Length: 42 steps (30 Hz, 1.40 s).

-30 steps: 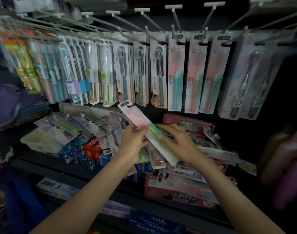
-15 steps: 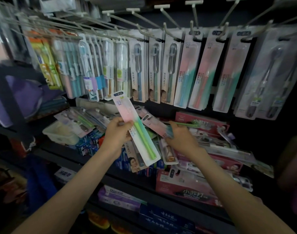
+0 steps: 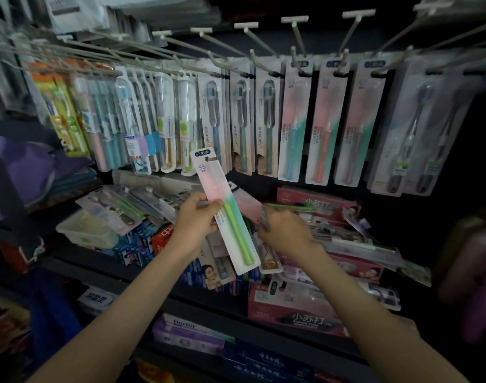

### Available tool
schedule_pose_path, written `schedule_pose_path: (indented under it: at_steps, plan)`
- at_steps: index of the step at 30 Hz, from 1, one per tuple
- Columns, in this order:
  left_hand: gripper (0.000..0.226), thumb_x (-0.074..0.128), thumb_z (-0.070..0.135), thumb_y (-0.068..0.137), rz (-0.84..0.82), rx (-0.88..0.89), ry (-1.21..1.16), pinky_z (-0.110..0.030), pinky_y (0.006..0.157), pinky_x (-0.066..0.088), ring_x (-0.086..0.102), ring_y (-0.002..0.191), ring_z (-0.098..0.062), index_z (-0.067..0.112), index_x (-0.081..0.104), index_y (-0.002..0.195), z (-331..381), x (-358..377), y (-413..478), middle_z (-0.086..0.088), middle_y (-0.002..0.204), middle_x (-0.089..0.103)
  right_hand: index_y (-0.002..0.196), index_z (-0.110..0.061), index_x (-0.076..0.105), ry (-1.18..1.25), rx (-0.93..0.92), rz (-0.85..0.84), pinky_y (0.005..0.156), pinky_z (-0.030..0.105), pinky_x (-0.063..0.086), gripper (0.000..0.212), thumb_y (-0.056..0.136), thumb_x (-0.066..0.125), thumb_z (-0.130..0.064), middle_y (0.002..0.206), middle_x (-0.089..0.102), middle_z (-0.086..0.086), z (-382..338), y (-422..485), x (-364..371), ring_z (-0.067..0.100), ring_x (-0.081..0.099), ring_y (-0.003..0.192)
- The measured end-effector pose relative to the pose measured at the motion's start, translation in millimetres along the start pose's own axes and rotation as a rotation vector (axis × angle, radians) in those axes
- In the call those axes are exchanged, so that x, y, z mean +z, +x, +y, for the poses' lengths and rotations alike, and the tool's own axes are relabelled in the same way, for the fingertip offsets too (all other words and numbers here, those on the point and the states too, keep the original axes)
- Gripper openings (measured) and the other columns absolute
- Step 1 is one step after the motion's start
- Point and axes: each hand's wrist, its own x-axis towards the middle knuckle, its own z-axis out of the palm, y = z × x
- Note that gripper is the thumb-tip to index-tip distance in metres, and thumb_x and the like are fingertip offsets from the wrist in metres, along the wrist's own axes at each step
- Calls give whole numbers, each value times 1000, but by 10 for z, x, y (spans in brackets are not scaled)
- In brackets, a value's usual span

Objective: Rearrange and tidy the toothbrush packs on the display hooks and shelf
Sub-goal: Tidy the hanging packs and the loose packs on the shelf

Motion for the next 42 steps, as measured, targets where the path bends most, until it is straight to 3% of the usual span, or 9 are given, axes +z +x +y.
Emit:
schedule_pose_path:
  at_steps: [3,7,11,17,25,30,35,38,42]
  plan:
    - [22,56,10,94,-18,34,-19,-23,63,57,67,90,-22,2,56,114,57,-52,15,-14,105,65,139,-12,38,99,1,177,73,38,49,54,90,54,-28,115,56,18,45,-130,-184,34,53,106]
    - [15,57,10,93,-70,85,-2,-22,61,57,67,83,-17,5,58,108,151,-28,26,-10,98,65,136,-12,43,251,18,498,60,37,50,58,82,64,-20,107,55,16,192,-287,-547,34,57,85]
    - [4,57,8,92,-116,151,-11,-20,58,55,66,76,-12,11,58,95,294,177,56,-4,89,66,141,-17,37,186,65,625,60,39,51,64,83,64,-21,112,52,17,412,-234,-807,35,55,88]
    - [5,58,10,92,-179,217,-25,-24,58,55,67,81,-19,7,58,97,406,532,124,-9,92,68,146,-13,28,166,227,800,68,41,49,65,89,58,-20,114,49,22,701,-190,-994,38,52,95]
    - [3,56,11,94,-243,177,-100,-26,65,53,64,85,-17,8,55,94,495,939,72,-7,92,63,151,-15,4,25,407,644,67,33,40,69,98,44,-32,126,38,17,775,45,-1202,32,47,100]
    - [1,57,11,93,-300,208,-94,-32,70,54,65,82,-17,11,58,93,504,1061,43,-4,88,64,151,-13,1,35,526,494,86,37,42,67,99,39,-35,141,30,16,775,176,-1327,31,37,122]
    - [3,63,17,89,-371,312,9,-35,72,58,68,75,-13,15,61,91,512,1166,-44,-1,77,69,146,-12,27,218,254,651,94,39,42,58,96,48,-32,133,42,16,617,-32,-1256,31,45,119]
    - [5,60,14,91,-429,481,95,-22,62,52,66,66,-12,17,59,87,542,1243,-103,0,70,69,147,-31,20,569,168,522,97,42,46,62,93,47,-45,140,40,4,447,-218,-1212,22,49,121]
    - [16,56,1,90,-482,672,215,-7,53,36,54,54,6,14,56,83,601,1376,-161,13,58,62,150,-29,10,565,209,495,100,40,44,76,90,51,-49,144,38,1,471,-257,-1251,18,43,126]
